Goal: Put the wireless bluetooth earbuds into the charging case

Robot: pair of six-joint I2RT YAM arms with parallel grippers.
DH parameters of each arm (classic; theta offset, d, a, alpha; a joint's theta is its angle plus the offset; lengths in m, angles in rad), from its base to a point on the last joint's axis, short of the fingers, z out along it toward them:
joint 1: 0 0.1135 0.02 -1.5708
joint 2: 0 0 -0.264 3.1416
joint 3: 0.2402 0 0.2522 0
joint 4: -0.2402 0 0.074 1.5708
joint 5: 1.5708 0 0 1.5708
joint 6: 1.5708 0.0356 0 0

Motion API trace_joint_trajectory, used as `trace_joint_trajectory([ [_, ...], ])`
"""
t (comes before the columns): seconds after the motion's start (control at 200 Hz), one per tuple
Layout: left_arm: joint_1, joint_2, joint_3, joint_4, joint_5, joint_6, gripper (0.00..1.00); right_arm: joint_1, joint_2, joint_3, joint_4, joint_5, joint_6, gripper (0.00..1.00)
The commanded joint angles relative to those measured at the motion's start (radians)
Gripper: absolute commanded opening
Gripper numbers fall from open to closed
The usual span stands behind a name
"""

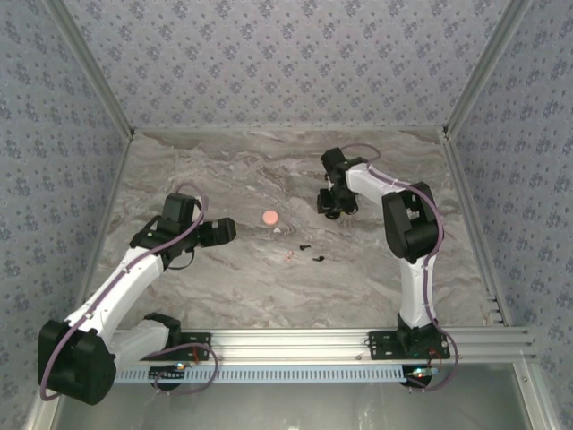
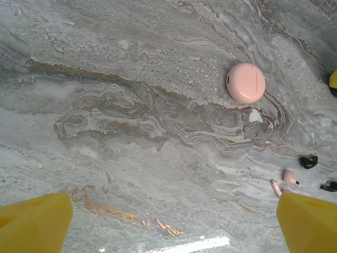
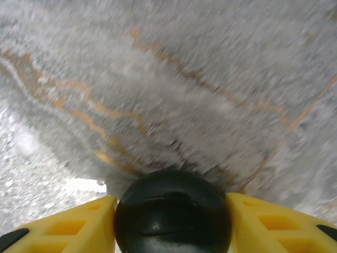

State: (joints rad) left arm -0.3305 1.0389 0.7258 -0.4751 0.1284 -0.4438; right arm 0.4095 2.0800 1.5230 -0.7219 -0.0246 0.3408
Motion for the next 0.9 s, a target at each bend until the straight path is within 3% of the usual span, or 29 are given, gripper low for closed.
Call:
trace_joint_trajectory([
  [0.0, -0.015, -0.011, 0.009, 0.006, 0.024, -0.02, 0.99, 0.039, -0.042, -0.046, 0.015, 0.03, 0.12, 0.53],
  [0.18, -0.034, 0.015, 0.015, 0.032, 0.034, -0.033, 0.99, 0.083, -0.048, -0.06, 0.058, 0.02, 0.177, 0.53],
  [0.545, -0.137, 0.154, 0.092, 0.118, 0.032, -0.06, 0.99, 0.098, -0.122, -0.075, 0.113, -0.085, 0.135, 0.7],
  [0.82, -0.216, 0.401, 0.252, 0.176, 0.059, -0.111, 0.99, 0.017, -0.264, -0.194, 0.194, -0.187, 0.041, 0.71],
  [0.895, -0.232, 0.47, 0.293, 0.212, 0.093, -0.136, 0.96, -0.016, -0.285, -0.222, 0.203, -0.209, 0.011, 0.69],
])
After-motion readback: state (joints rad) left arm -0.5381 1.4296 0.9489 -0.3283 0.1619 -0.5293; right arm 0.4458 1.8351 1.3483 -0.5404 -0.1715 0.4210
